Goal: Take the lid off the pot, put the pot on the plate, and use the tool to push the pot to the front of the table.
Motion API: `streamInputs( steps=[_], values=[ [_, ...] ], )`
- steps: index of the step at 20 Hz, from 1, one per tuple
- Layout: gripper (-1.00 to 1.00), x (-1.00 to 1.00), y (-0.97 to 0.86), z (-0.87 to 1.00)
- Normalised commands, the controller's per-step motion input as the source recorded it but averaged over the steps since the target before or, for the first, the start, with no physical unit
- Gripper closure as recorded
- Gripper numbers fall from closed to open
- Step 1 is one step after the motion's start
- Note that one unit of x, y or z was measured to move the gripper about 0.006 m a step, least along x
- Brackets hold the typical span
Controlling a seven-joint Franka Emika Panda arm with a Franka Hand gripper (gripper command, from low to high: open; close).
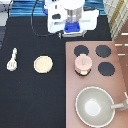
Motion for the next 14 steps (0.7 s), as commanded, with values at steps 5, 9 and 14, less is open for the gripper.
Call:
streamInputs(
  steps=[5, 9, 14],
  values=[
    [-1.00, 0.21, 0.94, -0.01],
    [-1.00, 0.41, 0.65, -0.32],
    [-1.00, 0.59, 0.09, -0.43]
  ],
)
